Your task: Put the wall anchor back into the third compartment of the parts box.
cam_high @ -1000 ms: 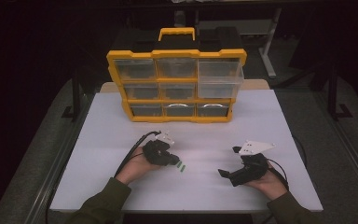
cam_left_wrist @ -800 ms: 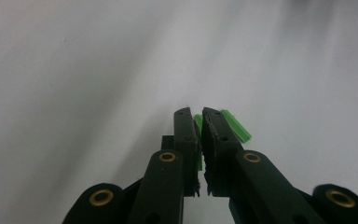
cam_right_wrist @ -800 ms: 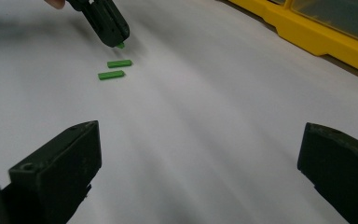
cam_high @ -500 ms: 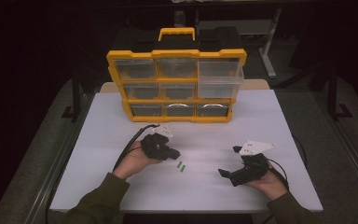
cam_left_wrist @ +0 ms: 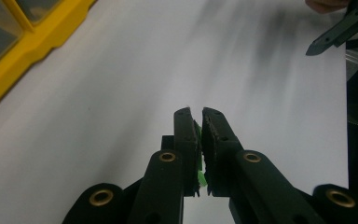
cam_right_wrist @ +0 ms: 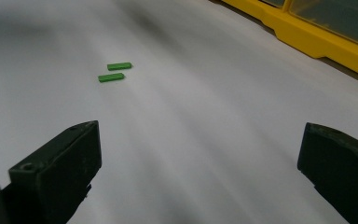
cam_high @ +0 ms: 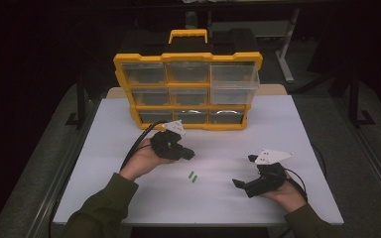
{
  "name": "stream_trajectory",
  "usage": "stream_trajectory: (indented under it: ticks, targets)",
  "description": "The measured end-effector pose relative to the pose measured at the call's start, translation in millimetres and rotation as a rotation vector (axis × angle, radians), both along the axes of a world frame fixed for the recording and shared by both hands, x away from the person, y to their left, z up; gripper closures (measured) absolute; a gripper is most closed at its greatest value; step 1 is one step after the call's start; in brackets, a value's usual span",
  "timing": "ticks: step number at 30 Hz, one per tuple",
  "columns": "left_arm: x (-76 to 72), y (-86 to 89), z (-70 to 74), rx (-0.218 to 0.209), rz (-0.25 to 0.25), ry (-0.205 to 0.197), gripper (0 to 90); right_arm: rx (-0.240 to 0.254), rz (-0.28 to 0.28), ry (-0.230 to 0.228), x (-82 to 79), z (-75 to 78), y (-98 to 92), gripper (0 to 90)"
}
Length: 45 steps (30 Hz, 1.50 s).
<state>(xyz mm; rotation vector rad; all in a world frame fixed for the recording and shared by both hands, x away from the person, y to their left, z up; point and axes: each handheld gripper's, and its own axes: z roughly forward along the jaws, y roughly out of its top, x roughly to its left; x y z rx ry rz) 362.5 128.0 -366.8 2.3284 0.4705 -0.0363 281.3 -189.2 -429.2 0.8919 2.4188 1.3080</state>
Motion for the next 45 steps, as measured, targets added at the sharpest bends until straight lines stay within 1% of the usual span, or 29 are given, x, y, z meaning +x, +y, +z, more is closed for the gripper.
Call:
stream_trajectory:
  ticks: [1,2,4,5,6,7,12,16,17,18,19,20,21,22,23,24,26,28,29,30,31,34,40,45]
  targets:
    - [1.4,0.2,2.2,0.000,-0.006,-0.004,85.6,0.002,-0.001,0.001,-0.1,0.1,0.0,0.0]
    - [2.3,-0.3,5.2,-0.005,-0.002,-0.003,85.6,0.004,-0.001,0.000,0.0,0.2,-0.1,0.0]
    - [3.9,-0.8,10.4,-0.001,-0.005,-0.005,85.6,0.004,-0.001,0.001,0.0,0.2,-0.1,0.0]
    - [3.9,-0.8,10.4,-0.001,-0.005,-0.005,85.6,0.004,-0.001,0.001,0.0,0.2,-0.1,0.0]
    - [6.6,-1.8,19.4,-0.007,-0.010,-0.013,85.6,0.001,0.000,0.002,0.1,0.0,0.0,0.0]
    - [8.0,-1.9,22.1,-0.007,-0.017,-0.020,85.7,0.002,0.000,0.002,0.1,0.0,0.0,0.0]
    - [12.2,-2.8,33.7,-0.023,-0.015,-0.015,85.6,0.002,-0.007,0.010,0.2,0.1,-0.4,0.0]
    - [15.2,-4.3,43.4,-0.026,-0.019,-0.015,85.6,0.003,-0.005,0.006,0.3,0.1,-0.5,0.0]
    - [16.8,-4.2,46.2,-0.019,-0.032,-0.019,85.6,0.002,-0.005,0.007,0.2,0.1,-0.5,0.0]
    - [16.8,-4.2,46.2,-0.019,-0.032,-0.019,85.7,0.002,-0.005,0.007,0.2,0.1,-0.5,0.0]
    - [18.4,-4.1,49.3,-0.008,-0.047,-0.027,85.6,0.003,-0.005,0.005,0.2,0.2,-0.5,0.0]
    - [18.0,-5.7,51.6,-0.022,-0.033,-0.022,85.6,0.003,-0.005,0.005,0.2,0.2,-0.5,0.0]
    - [18.4,-6.7,54.6,-0.027,-0.031,-0.023,85.7,0.005,-0.005,0.004,0.2,0.3,-0.5,0.0]
    - [19.5,-6.7,58.3,-0.018,-0.039,-0.031,85.7,0.005,-0.005,0.006,0.3,0.3,-0.6,0.0]
    - [19.4,-8.0,61.2,-0.029,-0.030,-0.030,85.7,0.005,-0.005,0.006,0.3,0.3,-0.6,0.0]
    - [20.7,-8.4,64.4,-0.026,-0.039,-0.036,85.7,0.004,-0.004,0.006,0.3,0.2,-0.6,0.0]
    - [22.1,-9.4,70.5,-0.028,-0.040,-0.041,85.7,0.004,-0.004,0.005,0.3,0.2,-0.6,0.0]
    - [23.6,-10.8,75.8,-0.032,-0.041,-0.043,85.6,0.007,-0.003,0.005,0.3,0.3,-0.5,0.0]
    - [23.6,-10.8,75.8,-0.032,-0.041,-0.043,85.7,0.007,-0.003,0.005,0.3,0.3,-0.5,0.0]
    - [25.1,-12.4,81.0,-0.031,-0.046,-0.042,85.7,0.006,-0.003,0.005,0.3,0.3,-0.5,0.0]
    - [25.1,-12.4,81.0,-0.031,-0.046,-0.042,85.6,0.006,-0.003,0.005,0.3,0.3,-0.5,0.0]
    - [27.9,-14.9,89.6,-0.036,-0.052,-0.050,85.6,0.010,-0.004,0.005,0.5,0.4,-1.2,0.0]
    - [34.4,-16.4,104.8,-0.052,-0.053,-0.048,85.6,0.012,-0.004,0.006,0.6,0.3,-1.4,0.0]
    - [39.7,-17.5,120.4,-0.054,-0.060,-0.052,85.7,0.010,-0.004,0.007,0.7,0.2,-1.7,0.0]
